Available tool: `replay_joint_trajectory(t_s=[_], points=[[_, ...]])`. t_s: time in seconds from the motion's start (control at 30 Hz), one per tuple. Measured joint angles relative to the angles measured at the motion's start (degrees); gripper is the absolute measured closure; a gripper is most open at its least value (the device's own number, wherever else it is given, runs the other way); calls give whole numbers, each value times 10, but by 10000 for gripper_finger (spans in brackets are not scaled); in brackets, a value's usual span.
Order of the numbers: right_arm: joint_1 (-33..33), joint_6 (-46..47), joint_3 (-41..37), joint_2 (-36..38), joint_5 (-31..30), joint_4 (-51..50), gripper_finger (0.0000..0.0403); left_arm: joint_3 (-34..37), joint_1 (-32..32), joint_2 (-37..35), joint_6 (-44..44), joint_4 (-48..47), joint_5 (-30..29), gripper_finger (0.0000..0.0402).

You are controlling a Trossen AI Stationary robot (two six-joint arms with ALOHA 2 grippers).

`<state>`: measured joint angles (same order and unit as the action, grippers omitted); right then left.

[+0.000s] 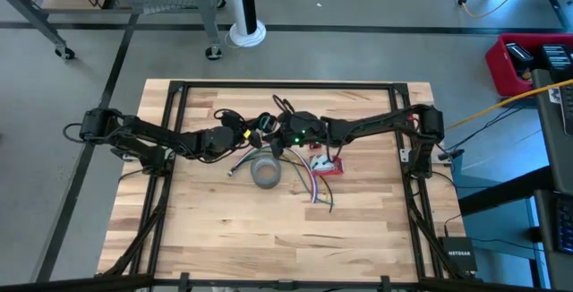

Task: Coil cords
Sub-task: Coil the green wire onto the black spool

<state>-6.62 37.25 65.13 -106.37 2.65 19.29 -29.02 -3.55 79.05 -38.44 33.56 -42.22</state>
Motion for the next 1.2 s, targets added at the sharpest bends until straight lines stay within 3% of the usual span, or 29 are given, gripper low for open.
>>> replay_joint_trajectory(t_s=[0.37, 0.7, 0.87, 1.2], points=[[-1, -3, 0, -7, 2, -57, 400, 0, 0, 0, 29, -6, 0, 401], [-1, -45, -2, -7, -60, -146, 400, 0, 1, 0, 11, -24, -4, 401], [-2, -61, -2, -7, -87, -155, 400, 0, 2, 0, 0, -25, 27, 402], [-2, -62, -1, -7, -97, -177, 400, 0, 1, -1, 9, -29, 30, 401]])
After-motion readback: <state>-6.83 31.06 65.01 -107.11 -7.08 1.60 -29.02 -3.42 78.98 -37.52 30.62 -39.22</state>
